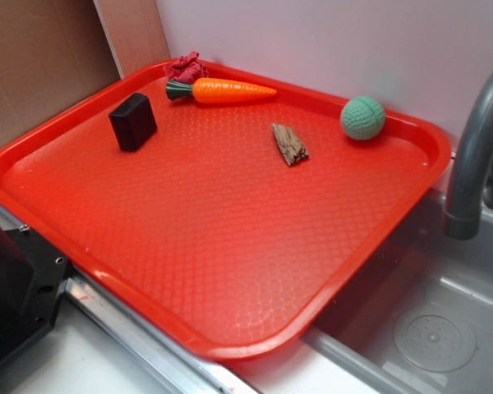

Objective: Grab the black box.

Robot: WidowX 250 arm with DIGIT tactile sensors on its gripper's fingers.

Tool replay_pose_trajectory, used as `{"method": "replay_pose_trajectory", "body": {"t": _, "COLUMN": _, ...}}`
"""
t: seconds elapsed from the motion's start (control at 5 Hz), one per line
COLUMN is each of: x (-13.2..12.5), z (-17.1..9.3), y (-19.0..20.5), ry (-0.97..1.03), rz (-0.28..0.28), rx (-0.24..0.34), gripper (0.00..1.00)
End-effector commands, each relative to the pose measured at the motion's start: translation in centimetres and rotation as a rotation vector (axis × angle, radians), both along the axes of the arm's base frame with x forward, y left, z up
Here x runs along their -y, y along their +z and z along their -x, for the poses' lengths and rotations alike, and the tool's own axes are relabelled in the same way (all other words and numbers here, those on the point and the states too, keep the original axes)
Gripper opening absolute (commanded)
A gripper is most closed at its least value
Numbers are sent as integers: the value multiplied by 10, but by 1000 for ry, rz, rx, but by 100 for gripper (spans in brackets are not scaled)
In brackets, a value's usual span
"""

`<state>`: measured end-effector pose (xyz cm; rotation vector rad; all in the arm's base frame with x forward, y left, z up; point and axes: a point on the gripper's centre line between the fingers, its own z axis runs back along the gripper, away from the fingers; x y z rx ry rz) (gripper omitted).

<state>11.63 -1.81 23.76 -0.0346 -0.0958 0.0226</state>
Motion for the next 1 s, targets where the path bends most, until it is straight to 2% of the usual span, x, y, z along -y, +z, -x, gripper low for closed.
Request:
{"method": "replay_pose_trajectory", "body": {"t": 0.0, "x": 0, "z": 0, "y": 0, "ry": 0, "rz": 0, "rx": 0, "gripper": 100}}
{"method": "replay_pose_trajectory", "body": {"t": 0.2, "x": -47, "z": -37, "y": -22, "ry": 198, "rz": 30, "rx": 68, "gripper": 100}}
{"method": "replay_pose_trajectory", "body": {"t": 0.4, "x": -58, "z": -70, "y": -50, "ry": 95, "rz": 53, "rx": 24, "gripper": 100}}
{"method": "replay_pose_trajectory", "body": {"t": 0.6, "x": -60, "z": -95, "y": -78, "ry": 44, "rz": 24, "rx": 42, "gripper": 100}}
{"method": "replay_pose_trajectory", "body": {"t": 0.8, "x": -60, "z": -95, "y": -78, "ry": 44, "rz": 24, "rx": 42, "gripper": 100}}
